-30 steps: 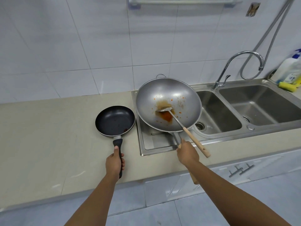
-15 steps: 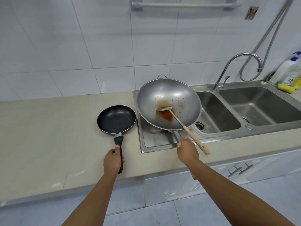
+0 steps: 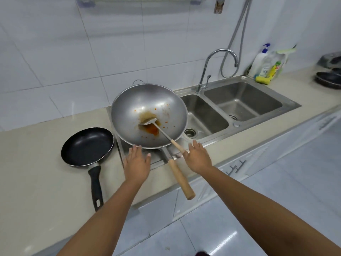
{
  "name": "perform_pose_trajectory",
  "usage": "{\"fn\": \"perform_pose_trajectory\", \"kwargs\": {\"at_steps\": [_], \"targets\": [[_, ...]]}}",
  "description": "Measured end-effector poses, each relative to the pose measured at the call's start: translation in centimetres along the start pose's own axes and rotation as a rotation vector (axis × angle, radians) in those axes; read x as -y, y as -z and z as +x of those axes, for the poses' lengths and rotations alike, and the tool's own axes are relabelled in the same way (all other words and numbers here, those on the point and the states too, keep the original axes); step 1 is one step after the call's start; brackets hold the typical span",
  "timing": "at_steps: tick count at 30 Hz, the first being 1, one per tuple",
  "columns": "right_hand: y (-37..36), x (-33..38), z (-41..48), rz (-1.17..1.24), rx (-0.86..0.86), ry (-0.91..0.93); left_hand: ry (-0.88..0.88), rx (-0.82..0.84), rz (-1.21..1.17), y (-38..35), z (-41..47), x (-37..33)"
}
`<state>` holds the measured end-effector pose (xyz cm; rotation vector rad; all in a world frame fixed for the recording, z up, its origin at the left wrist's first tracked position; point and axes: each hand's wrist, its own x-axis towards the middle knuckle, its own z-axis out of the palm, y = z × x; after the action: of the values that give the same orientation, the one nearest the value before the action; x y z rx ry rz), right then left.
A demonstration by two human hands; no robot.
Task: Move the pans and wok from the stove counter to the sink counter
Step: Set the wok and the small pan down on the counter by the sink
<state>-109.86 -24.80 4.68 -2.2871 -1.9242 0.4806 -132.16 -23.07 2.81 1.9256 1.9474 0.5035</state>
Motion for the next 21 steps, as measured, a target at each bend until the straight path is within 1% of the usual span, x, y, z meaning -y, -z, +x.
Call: {"fn": "perform_pose_trajectory", "kwargs": {"at_steps": [2,3,5,9,14,18,21], "targets": [[0.8,-4.6,-0.1,0.02,0.009,-0.124,-0.191,0.096,0.13,-2.6,1.1,-5.0],[0.8,-5.7,-0.1,0.032,0.03,-0.144,-0.256,0.113,0.181,-3.3,1.2,-6.3],[0.8,-7.6,-0.2,0.021,0.064,-0.156,-0.344,0.158,0.24,-4.5,1.1,-8.6],[2.2,-15.5,-1.2,0.057,0.048,-0.292,-0.554,0.289,0.302,-9.2,1.1,-17.1],[4.0,-25.8,-2.9,0.083,0.059,-0.463,-0.704,0.444,0.408,-15.3,0.5,-27.3],[6.2,-34.0,-4.5,0.106,0.071,-0.578,-0.763,0.588,0.458,-19.8,-0.7,-35.1],[8.1,-40.3,-5.7,0.11,0.099,-0.649,-0.803,0.639,0.469,-23.6,-1.4,-40.8]]}}
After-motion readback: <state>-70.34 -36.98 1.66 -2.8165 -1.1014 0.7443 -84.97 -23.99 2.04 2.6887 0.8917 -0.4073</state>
